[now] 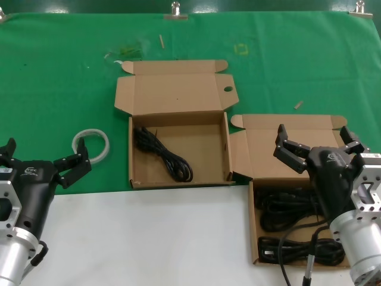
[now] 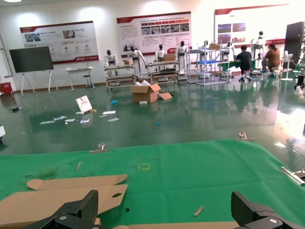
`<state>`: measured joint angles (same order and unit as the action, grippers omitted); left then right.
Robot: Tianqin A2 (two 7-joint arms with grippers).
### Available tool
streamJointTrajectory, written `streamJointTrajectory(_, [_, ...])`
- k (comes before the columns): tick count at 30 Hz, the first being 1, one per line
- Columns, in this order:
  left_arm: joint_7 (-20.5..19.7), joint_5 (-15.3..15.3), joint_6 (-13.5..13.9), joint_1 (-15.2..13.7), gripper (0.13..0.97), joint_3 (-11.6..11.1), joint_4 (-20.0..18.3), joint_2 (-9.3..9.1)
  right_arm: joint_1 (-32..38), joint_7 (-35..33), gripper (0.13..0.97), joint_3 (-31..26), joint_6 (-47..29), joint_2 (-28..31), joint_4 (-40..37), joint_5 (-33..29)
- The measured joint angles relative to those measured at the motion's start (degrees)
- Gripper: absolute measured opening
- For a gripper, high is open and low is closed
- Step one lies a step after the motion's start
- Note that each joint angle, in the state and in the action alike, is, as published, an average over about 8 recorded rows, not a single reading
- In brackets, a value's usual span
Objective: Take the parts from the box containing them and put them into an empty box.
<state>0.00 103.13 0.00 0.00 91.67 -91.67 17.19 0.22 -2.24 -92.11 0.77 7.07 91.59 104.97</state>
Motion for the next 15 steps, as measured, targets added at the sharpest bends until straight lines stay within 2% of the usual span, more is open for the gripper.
streamJointTrajectory(15, [0.0, 0.0, 0.0, 0.0, 0.966, 0.0, 0.0, 0.0, 0.0, 0.0, 0.966, 0.0, 0.0, 0.0, 0.0, 0.0])
